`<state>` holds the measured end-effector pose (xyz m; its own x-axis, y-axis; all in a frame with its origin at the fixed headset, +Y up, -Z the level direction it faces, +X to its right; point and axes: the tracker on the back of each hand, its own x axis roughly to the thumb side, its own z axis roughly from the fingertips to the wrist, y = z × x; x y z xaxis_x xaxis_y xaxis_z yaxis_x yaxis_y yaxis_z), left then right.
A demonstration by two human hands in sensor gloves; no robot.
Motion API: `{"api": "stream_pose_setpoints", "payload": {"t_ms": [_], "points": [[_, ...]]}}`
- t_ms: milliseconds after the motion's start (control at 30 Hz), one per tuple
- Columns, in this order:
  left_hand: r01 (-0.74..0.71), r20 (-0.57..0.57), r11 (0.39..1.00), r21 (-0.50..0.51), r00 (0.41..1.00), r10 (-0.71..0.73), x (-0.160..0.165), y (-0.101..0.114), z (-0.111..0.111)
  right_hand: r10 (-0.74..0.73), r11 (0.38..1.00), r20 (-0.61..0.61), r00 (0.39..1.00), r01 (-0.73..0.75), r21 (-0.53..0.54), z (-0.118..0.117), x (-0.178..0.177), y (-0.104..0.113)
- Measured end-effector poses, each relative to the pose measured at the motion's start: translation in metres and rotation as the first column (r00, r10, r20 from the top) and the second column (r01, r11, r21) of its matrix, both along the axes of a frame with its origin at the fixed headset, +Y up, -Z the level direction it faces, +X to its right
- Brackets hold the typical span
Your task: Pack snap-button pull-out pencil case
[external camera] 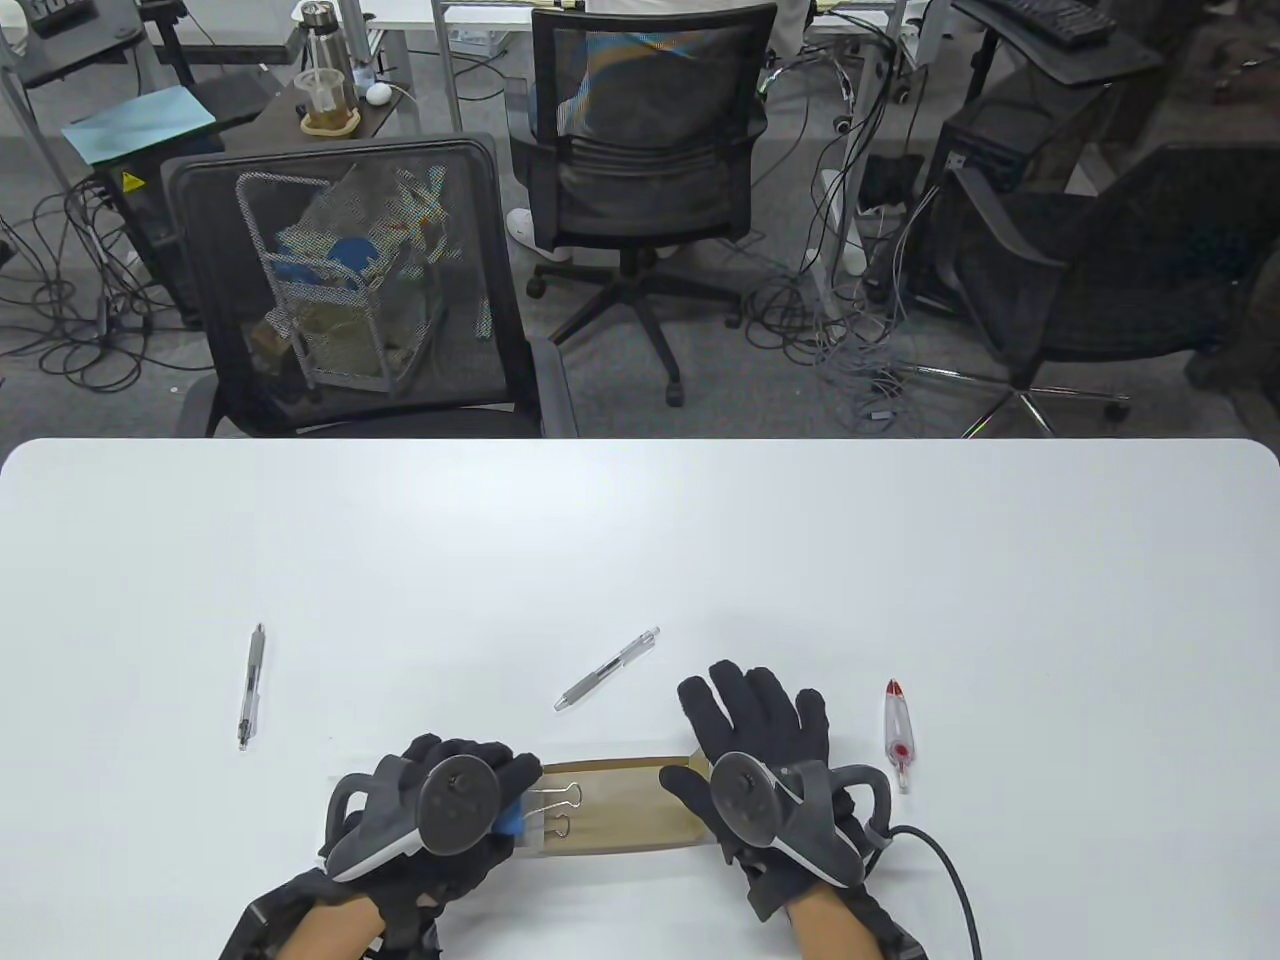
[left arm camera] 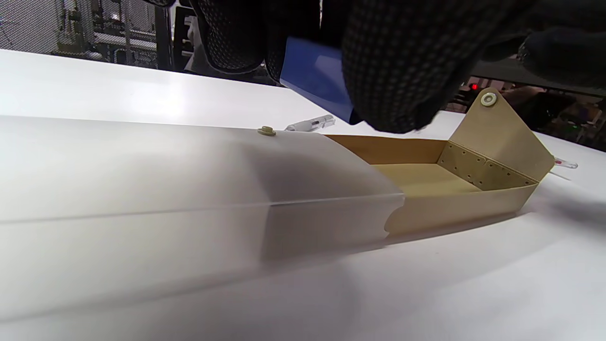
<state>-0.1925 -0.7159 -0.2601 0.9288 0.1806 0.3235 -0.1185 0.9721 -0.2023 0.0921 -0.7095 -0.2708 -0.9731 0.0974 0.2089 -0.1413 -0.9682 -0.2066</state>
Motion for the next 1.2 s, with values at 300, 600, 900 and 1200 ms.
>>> {"api": "stream_pose_setpoints", "payload": {"t_ms": [300,600,900,1200], "points": [[0.031,0.002,0.998,0.046,1.0,-0.031,0.002,0.005,0.008,0.023,0.998,-0.175,0.984,-0.033,-0.052,0.015,-0.075,0.016],[0.033,0.007,0.997,0.071,0.999,-0.033,0.002,0.004,0.01,0.1,0.993,-0.225,0.969,-0.111,-0.038,0.015,-0.106,-0.009],[0.014,0.016,0.998,0.062,1.0,-0.015,0.001,0.002,0.01,0.104,0.994,-0.236,0.966,-0.096,0.047,0.019,-0.107,-0.015],[0.02,-0.117,0.997,-0.074,0.993,-0.028,-0.043,0.001,-0.008,0.101,0.994,-0.222,0.97,-0.09,0.059,0.016,-0.096,-0.016]]}}
